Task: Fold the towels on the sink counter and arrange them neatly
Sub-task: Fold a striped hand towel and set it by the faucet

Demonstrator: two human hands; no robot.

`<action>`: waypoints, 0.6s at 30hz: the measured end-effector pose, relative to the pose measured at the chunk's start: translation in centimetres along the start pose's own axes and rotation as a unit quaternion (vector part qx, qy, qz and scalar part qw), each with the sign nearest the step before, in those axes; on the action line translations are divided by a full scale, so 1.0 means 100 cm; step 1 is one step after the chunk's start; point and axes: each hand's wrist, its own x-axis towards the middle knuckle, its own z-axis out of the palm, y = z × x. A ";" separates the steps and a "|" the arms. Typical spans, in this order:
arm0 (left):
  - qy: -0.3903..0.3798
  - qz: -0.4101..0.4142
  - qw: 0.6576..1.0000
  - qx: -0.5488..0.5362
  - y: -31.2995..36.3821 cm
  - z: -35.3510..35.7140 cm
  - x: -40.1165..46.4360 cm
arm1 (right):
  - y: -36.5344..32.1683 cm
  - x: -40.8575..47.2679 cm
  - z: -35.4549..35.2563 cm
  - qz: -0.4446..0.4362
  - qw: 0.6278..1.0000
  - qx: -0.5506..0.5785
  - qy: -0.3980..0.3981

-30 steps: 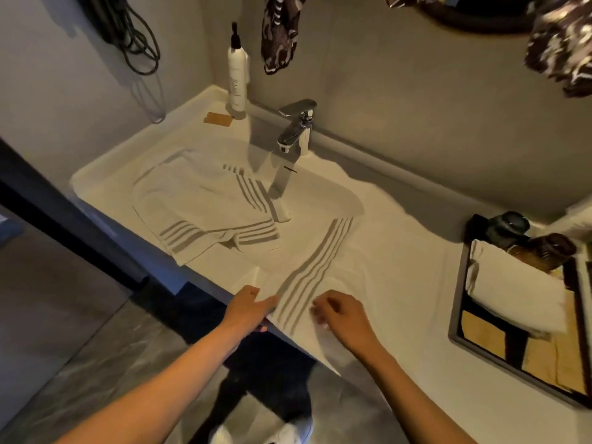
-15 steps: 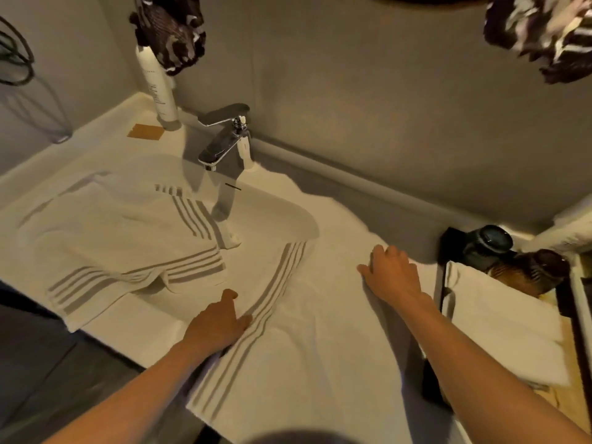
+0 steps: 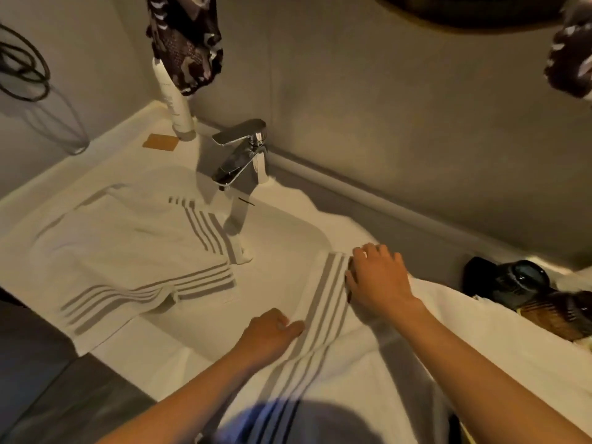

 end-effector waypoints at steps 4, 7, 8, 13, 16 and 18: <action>-0.055 -0.031 0.985 -0.161 0.015 0.007 0.033 | -0.014 0.012 0.016 0.080 0.995 0.052 -0.024; -0.041 0.058 0.977 -0.202 0.018 0.006 0.044 | -0.015 0.019 0.020 0.068 0.994 0.082 0.014; -0.027 0.084 0.974 -0.209 0.017 0.006 0.048 | -0.013 0.021 0.021 0.082 0.992 0.086 0.035; 0.069 0.129 0.984 -0.100 0.022 -0.005 0.059 | -0.031 0.017 0.026 0.200 0.960 0.117 0.155; 0.221 0.286 0.931 0.056 0.024 -0.004 0.044 | -0.056 -0.030 0.025 0.165 0.944 0.184 0.217; 0.186 0.455 0.852 0.178 0.028 0.010 0.027 | -0.061 -0.068 0.032 0.192 0.940 0.199 0.202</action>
